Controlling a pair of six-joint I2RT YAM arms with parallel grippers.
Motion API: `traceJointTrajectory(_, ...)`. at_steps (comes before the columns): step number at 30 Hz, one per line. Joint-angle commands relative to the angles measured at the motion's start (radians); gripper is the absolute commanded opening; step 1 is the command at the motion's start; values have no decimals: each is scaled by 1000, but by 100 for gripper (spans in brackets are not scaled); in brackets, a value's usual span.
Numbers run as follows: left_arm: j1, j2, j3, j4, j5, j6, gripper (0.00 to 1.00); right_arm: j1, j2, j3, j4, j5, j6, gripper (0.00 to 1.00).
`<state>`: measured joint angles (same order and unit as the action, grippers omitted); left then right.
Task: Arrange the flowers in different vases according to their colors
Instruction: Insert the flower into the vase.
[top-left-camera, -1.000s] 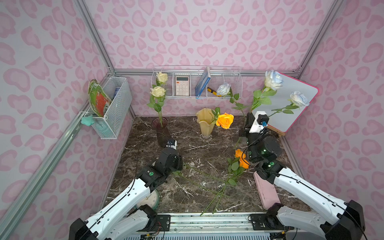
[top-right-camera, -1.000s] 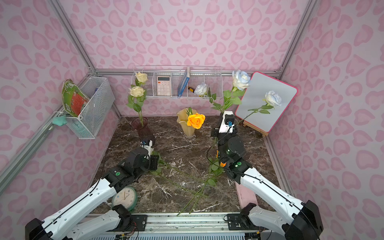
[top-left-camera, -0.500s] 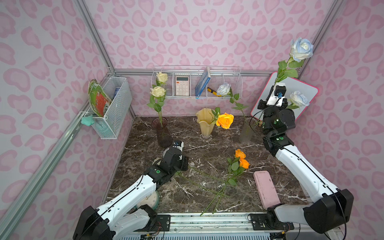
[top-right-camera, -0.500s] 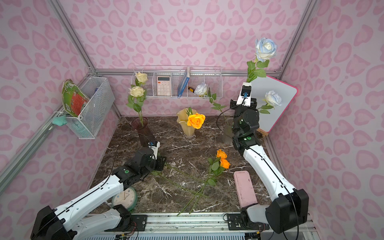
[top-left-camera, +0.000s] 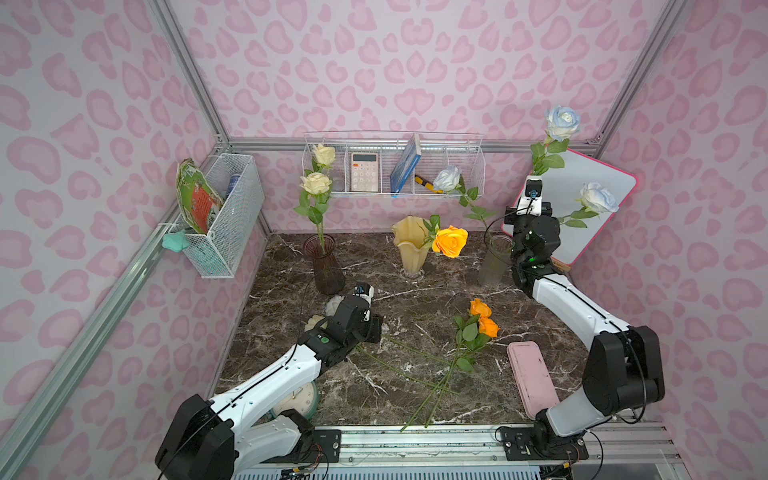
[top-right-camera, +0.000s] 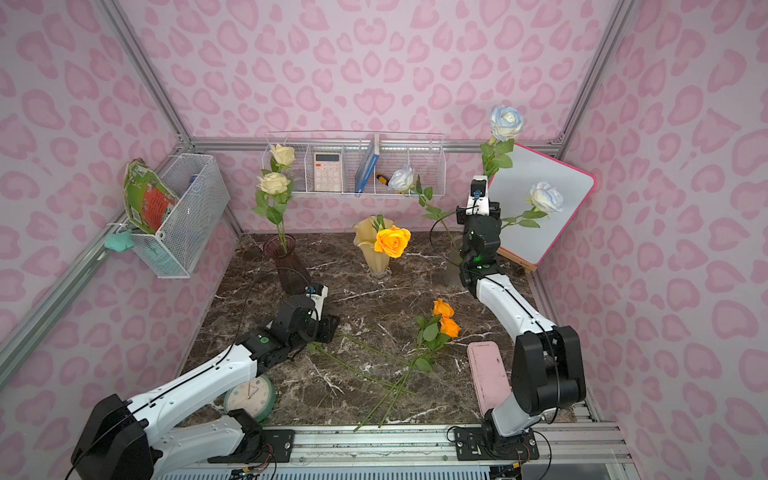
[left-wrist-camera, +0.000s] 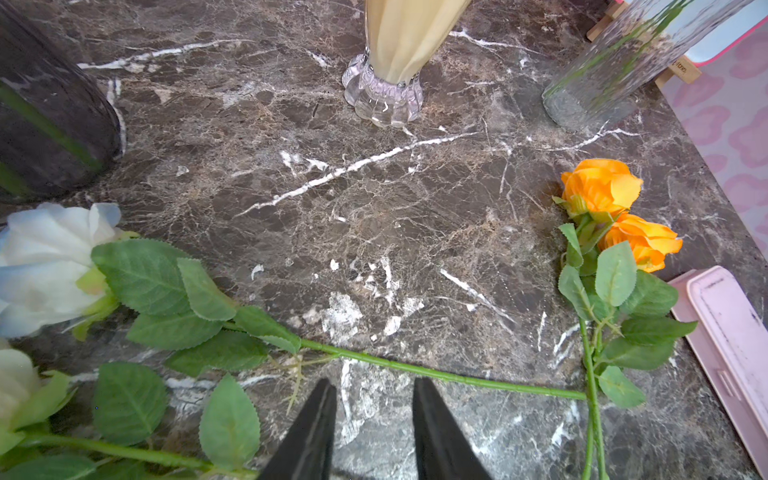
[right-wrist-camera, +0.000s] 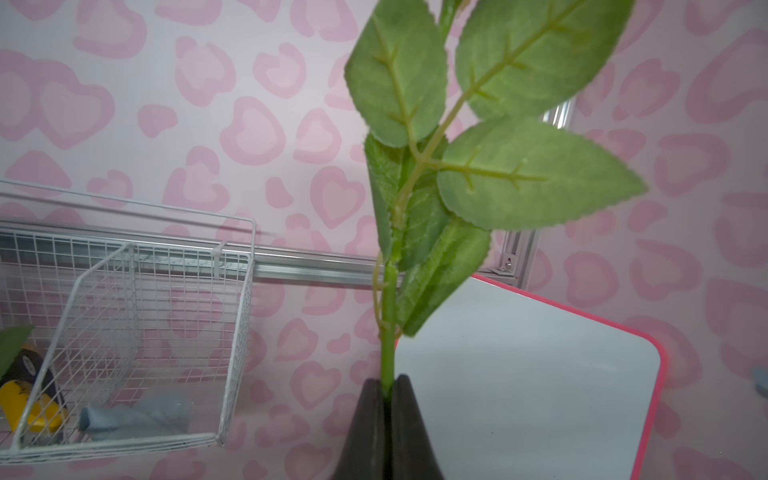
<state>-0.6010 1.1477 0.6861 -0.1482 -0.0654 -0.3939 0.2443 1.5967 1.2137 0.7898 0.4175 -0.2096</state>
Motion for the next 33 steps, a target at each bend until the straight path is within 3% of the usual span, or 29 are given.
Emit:
traceJointTrajectory(1, 1, 12, 0, 28, -3, -6, 36, -2, 18, 14, 73, -17, 9, 0)
traceJointTrajectory(8, 0, 43, 10, 33, 3, -3, 36, -4, 33, -9, 90, -32, 22, 0)
traceJointTrajectory(15, 0, 71, 14, 50, 9, 1, 35, 6, -21, 107, -79, -64, 59, 0)
traceJointTrajectory(22, -1, 116, 28, 79, 27, -2, 35, 1, -3, 139, -101, -74, 50, 0)
traceJointTrajectory(33, -1, 118, 2, 101, 19, 6, 35, 1, 19, -96, 91, -73, 97, 0)
